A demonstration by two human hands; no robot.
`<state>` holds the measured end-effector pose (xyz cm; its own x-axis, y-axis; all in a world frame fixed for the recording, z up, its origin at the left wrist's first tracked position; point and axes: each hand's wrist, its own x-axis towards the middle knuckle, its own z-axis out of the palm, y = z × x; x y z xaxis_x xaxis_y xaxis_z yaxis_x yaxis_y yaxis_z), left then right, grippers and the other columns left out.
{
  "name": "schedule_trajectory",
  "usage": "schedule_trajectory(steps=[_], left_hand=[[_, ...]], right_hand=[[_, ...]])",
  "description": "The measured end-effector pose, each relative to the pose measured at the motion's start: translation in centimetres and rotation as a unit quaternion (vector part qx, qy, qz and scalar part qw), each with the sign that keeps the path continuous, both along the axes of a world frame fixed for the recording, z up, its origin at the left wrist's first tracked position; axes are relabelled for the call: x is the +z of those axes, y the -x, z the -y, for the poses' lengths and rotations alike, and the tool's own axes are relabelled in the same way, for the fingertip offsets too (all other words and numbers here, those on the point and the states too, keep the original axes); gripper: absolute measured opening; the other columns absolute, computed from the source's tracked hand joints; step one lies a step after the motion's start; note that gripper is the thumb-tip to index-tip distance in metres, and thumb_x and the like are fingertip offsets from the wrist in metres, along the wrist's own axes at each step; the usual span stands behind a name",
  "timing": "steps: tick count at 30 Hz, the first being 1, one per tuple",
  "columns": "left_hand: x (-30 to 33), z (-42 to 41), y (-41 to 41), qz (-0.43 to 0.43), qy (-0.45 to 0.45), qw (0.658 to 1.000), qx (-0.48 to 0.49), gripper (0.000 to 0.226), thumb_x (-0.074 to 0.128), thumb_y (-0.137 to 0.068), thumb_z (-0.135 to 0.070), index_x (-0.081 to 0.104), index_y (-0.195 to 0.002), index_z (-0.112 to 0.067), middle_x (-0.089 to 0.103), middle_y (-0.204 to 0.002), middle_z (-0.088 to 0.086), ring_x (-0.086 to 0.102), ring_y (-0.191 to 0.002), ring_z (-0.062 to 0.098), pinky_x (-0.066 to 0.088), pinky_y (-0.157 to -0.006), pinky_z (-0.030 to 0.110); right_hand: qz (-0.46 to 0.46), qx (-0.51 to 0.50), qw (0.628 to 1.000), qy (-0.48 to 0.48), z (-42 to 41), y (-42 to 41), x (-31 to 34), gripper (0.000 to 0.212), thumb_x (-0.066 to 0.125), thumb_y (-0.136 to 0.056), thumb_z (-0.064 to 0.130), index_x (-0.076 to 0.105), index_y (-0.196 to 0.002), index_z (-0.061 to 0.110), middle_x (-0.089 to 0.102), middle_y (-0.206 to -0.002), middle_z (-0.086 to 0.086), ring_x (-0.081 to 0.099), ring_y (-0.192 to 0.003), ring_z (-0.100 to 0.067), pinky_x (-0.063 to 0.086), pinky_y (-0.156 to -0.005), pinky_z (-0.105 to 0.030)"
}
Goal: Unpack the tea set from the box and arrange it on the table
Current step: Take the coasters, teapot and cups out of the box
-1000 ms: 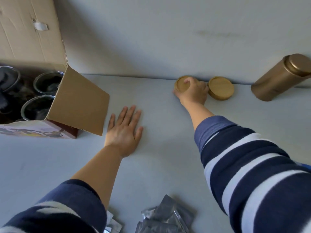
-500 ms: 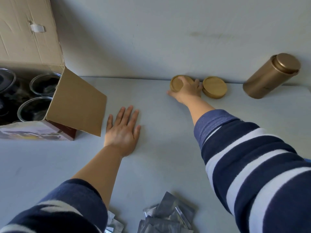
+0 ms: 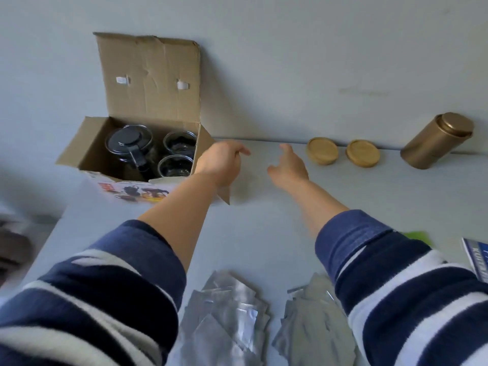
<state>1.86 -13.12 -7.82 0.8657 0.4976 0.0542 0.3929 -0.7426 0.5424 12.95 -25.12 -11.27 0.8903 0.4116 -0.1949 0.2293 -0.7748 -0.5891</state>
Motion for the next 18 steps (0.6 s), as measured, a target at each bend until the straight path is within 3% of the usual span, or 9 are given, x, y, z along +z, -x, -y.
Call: schedule_trajectory(steps=[2, 5, 7, 10, 14, 16, 18], left_hand=[[1.2, -2.7, 1.9, 0.052, -0.012, 0.997, 0.047, 0.037, 0.038, -0.093, -0.013, 0.066, -0.113, -0.025, 0.061, -0.123, -0.002, 0.057, -0.110, 0.023, 0.047, -0.085, 0.032], [1.1, -7.5, 6.0, 0.039, -0.087, 0.990, 0.104, 0.036, 0.041, -0.094, -0.015, 0.057, -0.126, -0.018, 0.054, -0.131, 0.004, 0.049, -0.120, 0.025, 0.043, -0.094, 0.039], [0.2, -10.1, 8.7, 0.006, -0.112, 0.984, 0.138, 0.044, 0.044, -0.095, -0.022, 0.044, -0.139, -0.016, 0.042, -0.145, 0.005, 0.032, -0.139, 0.025, 0.025, -0.115, 0.044], [-1.6, -12.7, 12.2, -0.039, -0.107, 0.977, 0.181, 0.061, 0.043, -0.096, -0.036, 0.026, -0.150, -0.014, 0.020, -0.158, -0.001, 0.002, -0.149, 0.018, 0.000, -0.120, 0.047], [-3.1, -14.1, 14.9, -0.111, -0.114, 0.974, 0.163, 0.075, 0.038, -0.096, -0.050, 0.008, -0.154, -0.014, 0.003, -0.162, -0.002, -0.007, -0.149, 0.015, -0.004, -0.120, 0.048], [-3.3, -14.4, 15.1, -0.116, -0.111, 0.976, 0.149, 0.077, 0.039, -0.095, -0.051, 0.004, -0.154, -0.016, 0.000, -0.162, -0.004, -0.010, -0.149, 0.014, -0.001, -0.120, 0.048], [-3.3, -14.5, 15.0, -0.121, -0.113, 0.976, 0.139, 0.079, 0.039, -0.095, -0.051, 0.002, -0.154, -0.016, -0.002, -0.162, -0.004, -0.013, -0.148, 0.015, 0.001, -0.121, 0.048]], right_hand=[[-0.012, 0.006, 1.000, -0.023, -2.1, 1.8, 1.0, 0.063, 0.055, -0.087, 0.025, 0.030, -0.145, 0.021, 0.050, -0.138, -0.007, 0.048, -0.127, -0.029, 0.044, -0.099, -0.035], [0.010, 0.051, 0.996, -0.068, -5.9, 5.2, 2.9, 0.051, 0.056, -0.090, 0.027, 0.042, -0.138, 0.019, 0.054, -0.132, -0.003, 0.053, -0.120, -0.025, 0.043, -0.090, -0.029], [0.032, 0.102, 0.989, -0.101, -8.4, 7.5, 4.0, 0.038, 0.057, -0.089, 0.025, 0.055, -0.127, 0.018, 0.060, -0.123, -0.001, 0.056, -0.115, -0.021, 0.043, -0.089, -0.028], [0.069, 0.136, 0.983, -0.102, -11.3, 10.0, 4.1, 0.027, 0.059, -0.087, 0.030, 0.064, -0.113, 0.025, 0.066, -0.111, 0.005, 0.058, -0.110, -0.019, 0.047, -0.091, -0.032], [0.144, 0.154, 0.967, 0.140, -13.6, 11.9, 4.3, 0.055, 0.060, -0.078, 0.058, 0.057, -0.122, 0.025, 0.060, -0.125, 0.000, 0.045, -0.124, -0.031, 0.032, -0.100, -0.053], [0.123, 0.160, 0.954, 0.223, -14.5, 12.5, 4.8, 0.069, 0.059, -0.074, 0.066, 0.053, -0.126, 0.022, 0.054, -0.133, -0.004, 0.039, -0.131, -0.036, 0.011, -0.105, -0.071], [0.098, 0.165, 0.937, 0.293, -15.6, 12.9, 5.3, 0.080, 0.057, -0.069, 0.075, 0.051, -0.130, 0.023, 0.051, -0.138, -0.007, 0.034, -0.135, -0.038, -0.004, -0.100, -0.077]])
